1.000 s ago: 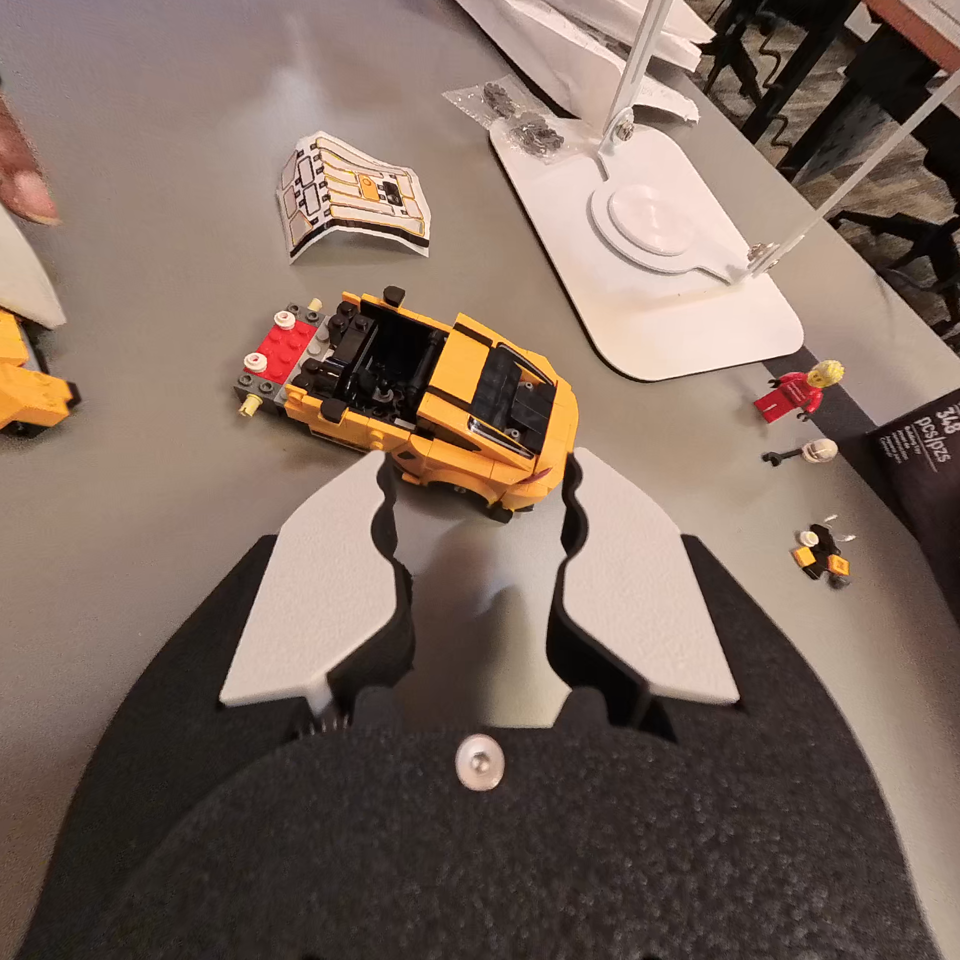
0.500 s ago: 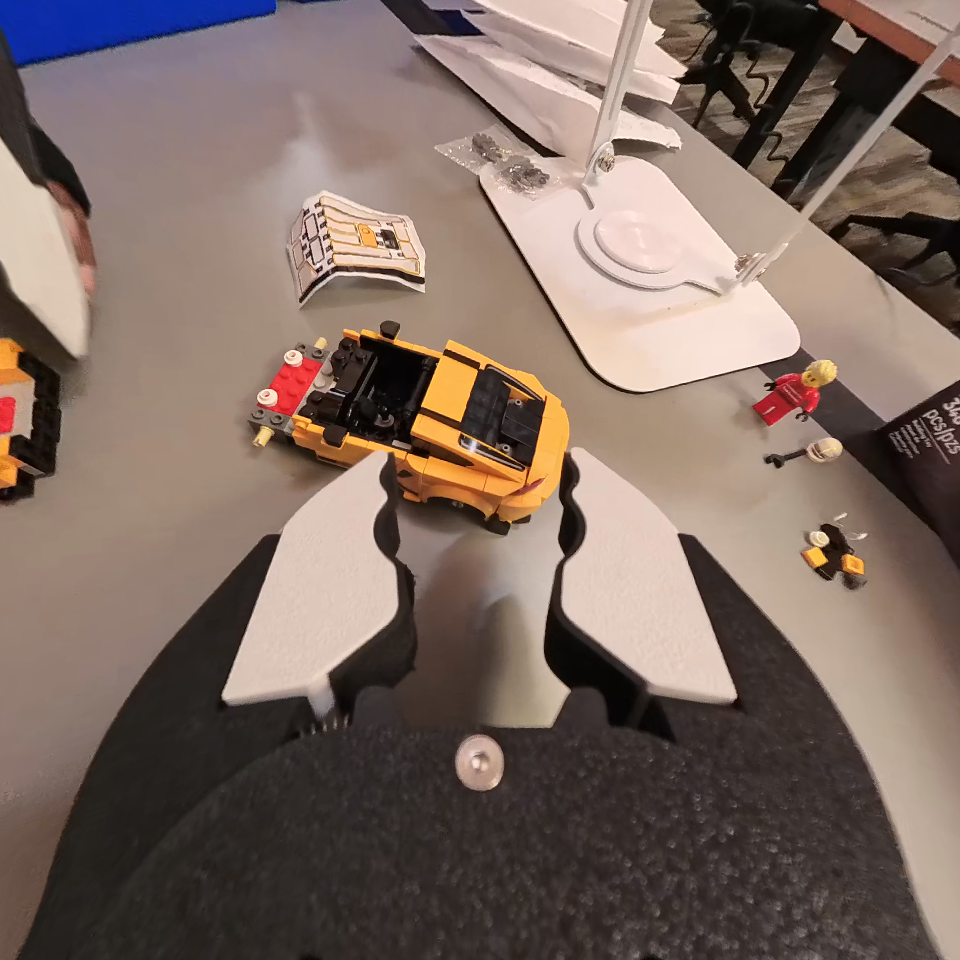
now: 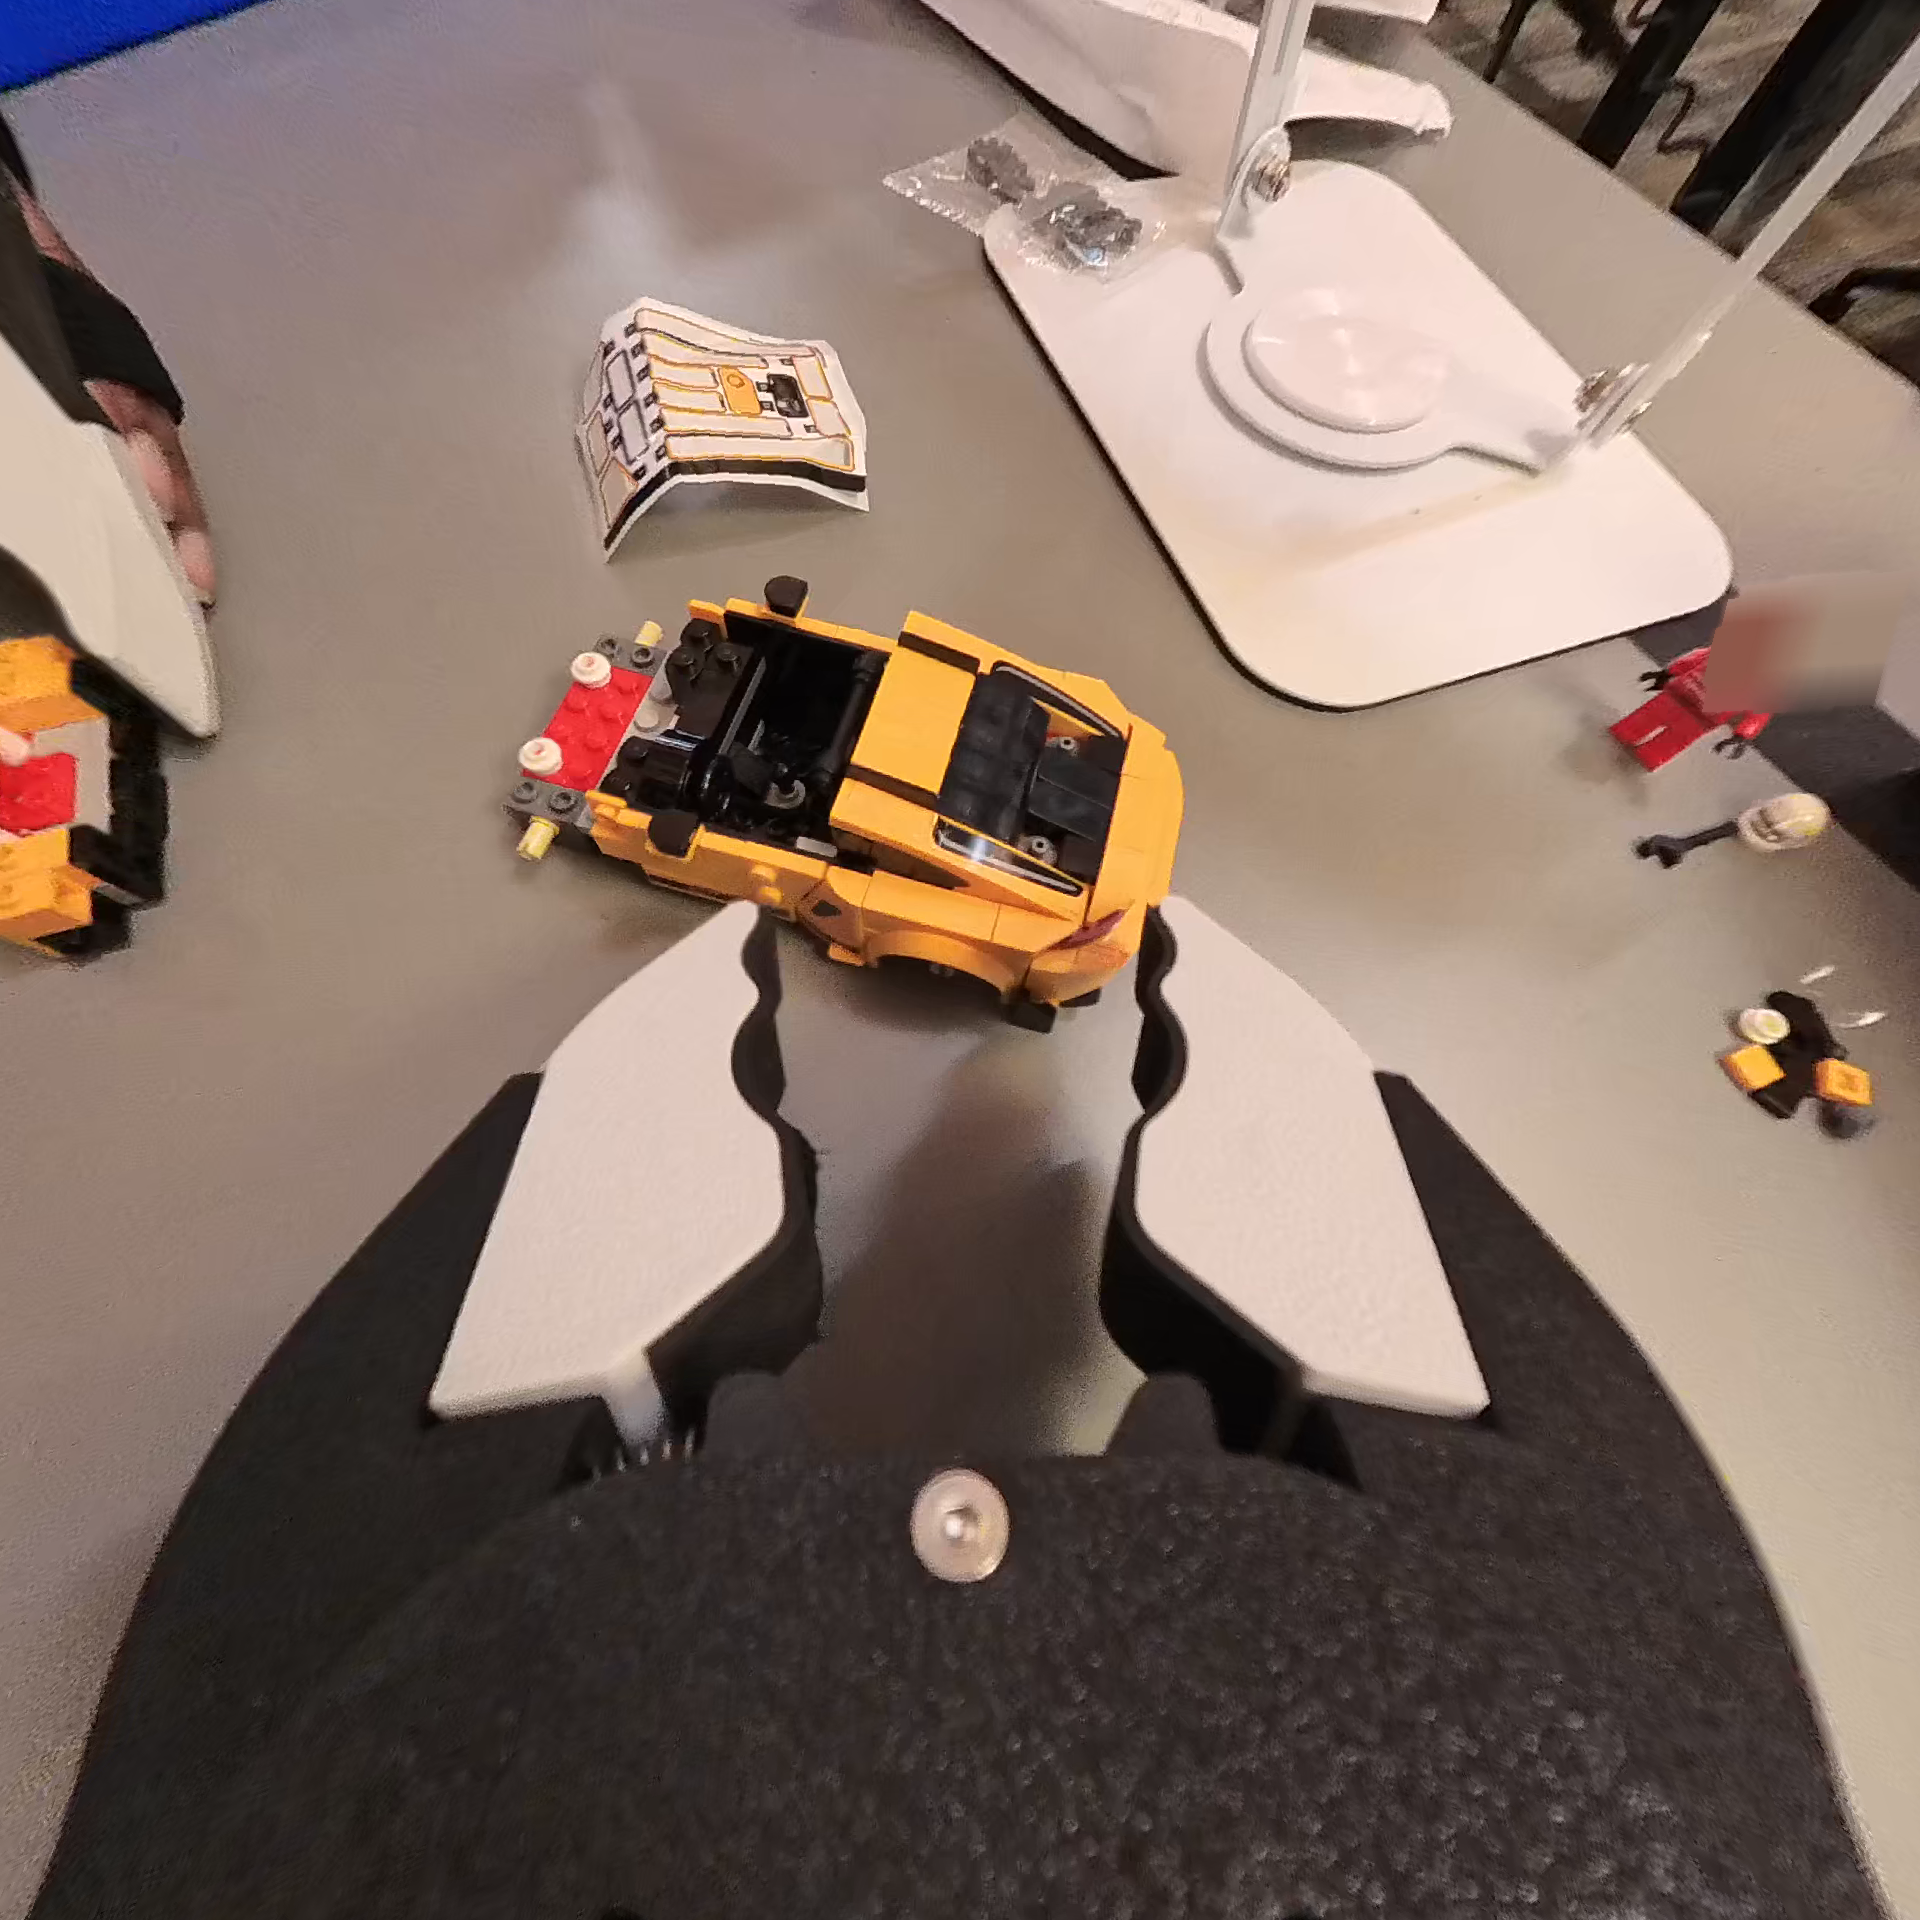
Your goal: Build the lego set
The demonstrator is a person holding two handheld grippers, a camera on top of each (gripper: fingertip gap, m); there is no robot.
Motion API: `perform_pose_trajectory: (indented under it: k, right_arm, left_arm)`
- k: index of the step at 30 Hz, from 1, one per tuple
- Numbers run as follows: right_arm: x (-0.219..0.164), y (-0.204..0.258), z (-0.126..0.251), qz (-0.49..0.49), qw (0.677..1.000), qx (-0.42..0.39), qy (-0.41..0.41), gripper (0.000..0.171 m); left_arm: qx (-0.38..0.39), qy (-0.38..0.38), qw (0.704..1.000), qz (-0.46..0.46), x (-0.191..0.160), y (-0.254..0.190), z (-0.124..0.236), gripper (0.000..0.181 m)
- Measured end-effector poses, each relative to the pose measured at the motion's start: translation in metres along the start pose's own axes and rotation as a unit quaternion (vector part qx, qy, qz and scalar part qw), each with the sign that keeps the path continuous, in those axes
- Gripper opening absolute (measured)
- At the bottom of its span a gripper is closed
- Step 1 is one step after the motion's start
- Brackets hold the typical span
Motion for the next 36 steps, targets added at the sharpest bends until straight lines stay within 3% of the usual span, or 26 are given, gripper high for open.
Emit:
perform_pose_trajectory:
  k: [7, 12, 16, 20, 26, 30, 33, 36]
  right_arm:
    - [0.007, -0.009, -0.008, -0.066, 0.991, 0.097, 0.058, 0.08]
    - [0.023, -0.01, -0.023, -0.127, 0.97, 0.117, 0.17, 0.088]
    - [0.025, -0.005, -0.041, -0.072, 0.967, 0.09, 0.227, 0.079]
    - [0.03, -0.005, -0.046, 0.014, 0.949, 0.165, 0.269, 0.079]
    - [0.033, 0.003, -0.048, 0.159, 0.893, 0.277, 0.316, 0.079]
    - [0.036, 0.006, -0.047, 0.178, 0.891, 0.28, 0.31, 0.079]
    - [0.051, 0.011, -0.032, 0.152, 0.922, 0.271, 0.232, 0.085]
    - [0.066, 0.015, -0.008, 0.128, 0.962, 0.207, 0.12, 0.084]
  left_arm:
    - [-0.005, -0.001, 1.0, 0.016, -0.004, 0.004, 0.003, 0.04]
    - [-0.004, -0.009, 1.0, 0.021, -0.004, 0.005, 0.003, 0.037]
    - [-0.006, -0.012, 1.0, 0.021, -0.005, 0.005, 0.004, 0.035]
    - [-0.007, -0.015, 1.0, 0.017, -0.004, 0.004, 0.005, 0.035]
    - [-0.006, -0.012, 1.0, 0.013, -0.004, 0.003, 0.005, 0.035]
    - [-0.007, -0.013, 1.0, 0.012, -0.004, 0.003, 0.004, 0.035]
    - [-0.005, -0.017, 1.0, 0.009, -0.002, 0.002, 0.005, 0.035]
    - [-0.004, -0.018, 1.0, 0.008, -0.002, 0.002, 0.005, 0.035]
Point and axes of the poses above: each gripper's, where its closed fingertips meet, z back along the fingers, x out of its top, y = z × x across the jaws, the point moved 5 cm from there along z, back along the fingers, and after that the axes turned 1 degree about -y, right-handed, at the moved point
